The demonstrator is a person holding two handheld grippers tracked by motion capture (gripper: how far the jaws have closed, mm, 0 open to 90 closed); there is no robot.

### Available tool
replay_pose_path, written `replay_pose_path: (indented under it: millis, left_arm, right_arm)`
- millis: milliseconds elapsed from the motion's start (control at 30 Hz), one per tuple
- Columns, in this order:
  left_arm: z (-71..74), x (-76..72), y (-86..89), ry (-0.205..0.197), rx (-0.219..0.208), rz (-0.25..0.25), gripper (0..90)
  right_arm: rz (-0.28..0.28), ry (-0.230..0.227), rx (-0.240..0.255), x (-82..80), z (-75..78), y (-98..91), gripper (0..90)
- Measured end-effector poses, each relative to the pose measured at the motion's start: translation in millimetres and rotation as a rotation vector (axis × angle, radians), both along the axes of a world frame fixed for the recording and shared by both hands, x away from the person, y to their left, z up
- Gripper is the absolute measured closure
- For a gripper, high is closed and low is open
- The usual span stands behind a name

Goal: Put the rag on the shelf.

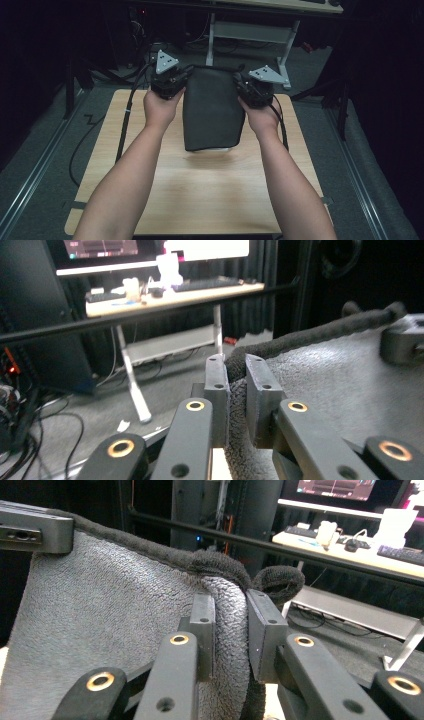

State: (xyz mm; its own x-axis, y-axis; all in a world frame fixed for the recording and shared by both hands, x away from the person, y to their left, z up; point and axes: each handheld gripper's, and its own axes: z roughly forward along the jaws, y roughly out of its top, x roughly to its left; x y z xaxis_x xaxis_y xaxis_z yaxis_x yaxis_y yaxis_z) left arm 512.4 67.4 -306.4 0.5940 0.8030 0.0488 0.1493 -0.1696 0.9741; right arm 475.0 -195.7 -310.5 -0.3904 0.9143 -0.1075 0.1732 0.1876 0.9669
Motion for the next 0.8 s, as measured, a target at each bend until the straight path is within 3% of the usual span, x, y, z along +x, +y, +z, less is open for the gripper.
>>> replay_pose_path:
  millis: [133, 300, 467, 800]
  left_arm:
    - [-18.2, 10.1, -1.0, 0.050, 0.024, 0.009, 81.5]
    - [-42.4, 17.2, 1.4, 0.126, -0.015, -0.009, 81.8]
    - [-64.9, 19.2, 0.0, 0.182, -0.013, -0.018, 82.1]
    - [-89.3, 22.6, 2.6, 0.261, -0.019, -0.038, 82.2]
  right_arm:
    - [0.005, 0.042, -0.017, 11.1, -8.7, -0.3, 75.9]
    - [0.008, 0.097, -0.034, 21.0, -27.5, -2.9, 75.9]
    - [0.001, 0.139, -0.052, 24.2, -44.1, -4.3, 76.2]
    - [0.001, 0.221, -0.046, 29.2, -65.2, -7.2, 76.9]
